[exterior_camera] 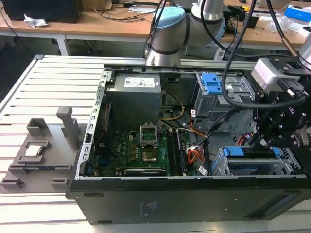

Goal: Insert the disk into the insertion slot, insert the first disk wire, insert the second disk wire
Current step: 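Insert the second disk wire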

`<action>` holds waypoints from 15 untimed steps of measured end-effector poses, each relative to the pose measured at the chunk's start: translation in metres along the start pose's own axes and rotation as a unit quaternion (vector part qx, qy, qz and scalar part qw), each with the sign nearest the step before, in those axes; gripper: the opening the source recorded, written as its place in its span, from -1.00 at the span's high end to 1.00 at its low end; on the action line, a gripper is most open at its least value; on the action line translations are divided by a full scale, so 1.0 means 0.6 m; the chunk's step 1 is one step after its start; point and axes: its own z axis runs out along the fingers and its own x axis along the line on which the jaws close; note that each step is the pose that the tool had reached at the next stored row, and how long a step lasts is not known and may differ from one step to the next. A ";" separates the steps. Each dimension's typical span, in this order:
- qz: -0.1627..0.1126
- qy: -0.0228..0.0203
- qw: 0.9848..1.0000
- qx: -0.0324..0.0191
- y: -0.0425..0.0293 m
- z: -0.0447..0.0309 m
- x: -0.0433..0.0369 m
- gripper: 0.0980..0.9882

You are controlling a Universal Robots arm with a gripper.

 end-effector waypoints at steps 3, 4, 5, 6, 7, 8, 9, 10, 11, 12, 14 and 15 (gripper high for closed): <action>0.000 0.000 1.000 0.000 0.000 0.001 0.000 0.89; 0.000 0.000 1.000 0.000 0.000 0.002 0.000 0.89; 0.000 0.000 1.000 0.000 0.000 0.002 0.000 0.89; 0.000 0.000 1.000 0.000 0.000 0.003 0.001 0.89; 0.000 0.000 1.000 0.000 -0.001 0.003 0.001 0.89; 0.000 0.000 1.000 0.000 -0.001 0.003 0.001 0.89; 0.000 0.000 1.000 0.000 -0.001 0.003 0.001 0.89; 0.000 0.000 1.000 0.000 -0.001 0.002 0.001 0.89; 0.000 0.000 1.000 0.000 -0.002 0.002 0.001 0.89; 0.000 0.000 1.000 0.000 -0.002 0.002 0.001 0.89; 0.000 0.000 1.000 0.000 -0.002 0.003 0.001 0.89; 0.000 0.000 1.000 0.000 -0.002 0.004 0.001 0.89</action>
